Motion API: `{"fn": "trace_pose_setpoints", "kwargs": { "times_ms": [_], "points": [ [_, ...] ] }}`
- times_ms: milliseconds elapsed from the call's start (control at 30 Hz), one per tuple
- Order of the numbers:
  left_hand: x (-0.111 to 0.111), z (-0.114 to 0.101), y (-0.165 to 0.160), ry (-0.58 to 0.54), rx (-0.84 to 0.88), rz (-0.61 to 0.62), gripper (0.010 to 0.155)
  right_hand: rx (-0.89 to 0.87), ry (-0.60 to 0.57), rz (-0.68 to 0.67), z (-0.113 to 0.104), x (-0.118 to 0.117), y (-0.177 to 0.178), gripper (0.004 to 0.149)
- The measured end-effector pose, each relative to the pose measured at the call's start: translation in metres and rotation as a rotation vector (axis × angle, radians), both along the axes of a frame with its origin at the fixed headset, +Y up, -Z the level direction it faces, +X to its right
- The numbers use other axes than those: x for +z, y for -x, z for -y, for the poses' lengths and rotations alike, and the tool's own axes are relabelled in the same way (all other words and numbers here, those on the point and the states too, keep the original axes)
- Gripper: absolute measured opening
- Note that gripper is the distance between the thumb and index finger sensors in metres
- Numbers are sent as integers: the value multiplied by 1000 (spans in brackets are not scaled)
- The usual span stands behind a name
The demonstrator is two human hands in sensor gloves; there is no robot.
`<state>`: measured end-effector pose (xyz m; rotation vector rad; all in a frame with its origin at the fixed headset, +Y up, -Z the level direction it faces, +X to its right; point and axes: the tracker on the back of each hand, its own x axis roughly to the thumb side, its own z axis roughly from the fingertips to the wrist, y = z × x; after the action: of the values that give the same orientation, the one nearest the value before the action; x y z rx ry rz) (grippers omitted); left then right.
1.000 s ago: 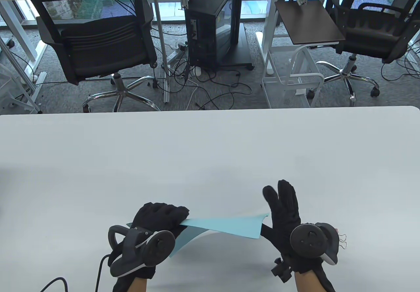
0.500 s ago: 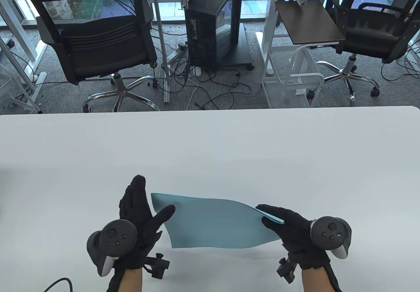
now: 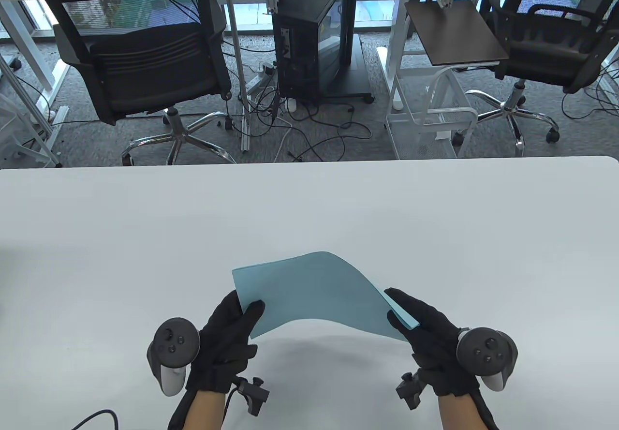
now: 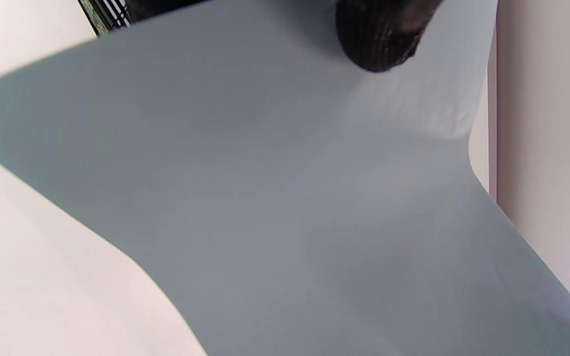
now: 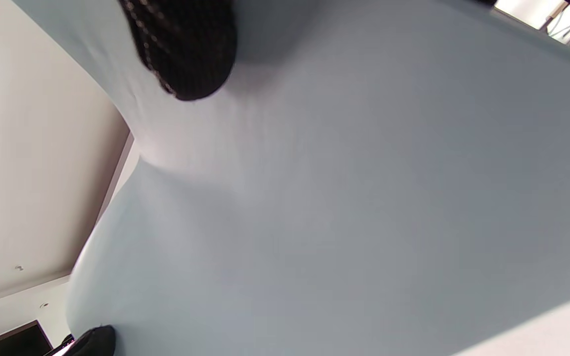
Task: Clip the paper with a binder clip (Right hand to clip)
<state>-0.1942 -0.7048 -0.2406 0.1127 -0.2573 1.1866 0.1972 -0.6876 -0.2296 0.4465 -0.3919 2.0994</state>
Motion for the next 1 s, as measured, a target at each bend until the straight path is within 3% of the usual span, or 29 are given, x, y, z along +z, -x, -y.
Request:
{"fn": "trace_pose_setpoints", "kwargs": {
  "times_ms": [100, 133, 200, 333, 400, 533, 600, 700, 833, 933, 1000],
  "points": [
    [-3, 22, -12, 92, -84, 10, 43, 98, 94, 92, 21, -7, -2, 46],
    [-6, 35, -16, 177, -148, 14, 43, 152, 207, 90, 36, -13, -2, 46],
    [-8, 45, -20, 236, -197, 59, 43, 196, 285, 20, 47, -16, -1, 46],
    [-4, 10, -23, 41, -164, 50, 42, 113, 126, 43, 20, -12, 1, 45],
    [-2, 9, -21, 17, -167, 22, 42, 97, 120, 66, 20, -10, -2, 44],
    [-9, 50, -19, 242, -240, 40, 42, 153, 379, 48, 62, -21, -11, 44],
    [-11, 42, -17, 229, -191, 70, 42, 81, 329, 68, 57, -21, -11, 44],
    [-10, 17, -13, 146, -204, 88, 44, -5, 167, 71, 28, -16, -10, 44],
    [-7, 9, 2, 146, -140, 16, 48, -42, 131, -26, 11, -9, -11, 42],
    [-1, 1, 11, 96, -126, -47, 84, -49, 129, -68, 5, -7, -12, 42],
    [6, -16, 15, -19, -229, -131, 92, 26, 137, -95, 1, -6, -9, 42]
  ]
}}
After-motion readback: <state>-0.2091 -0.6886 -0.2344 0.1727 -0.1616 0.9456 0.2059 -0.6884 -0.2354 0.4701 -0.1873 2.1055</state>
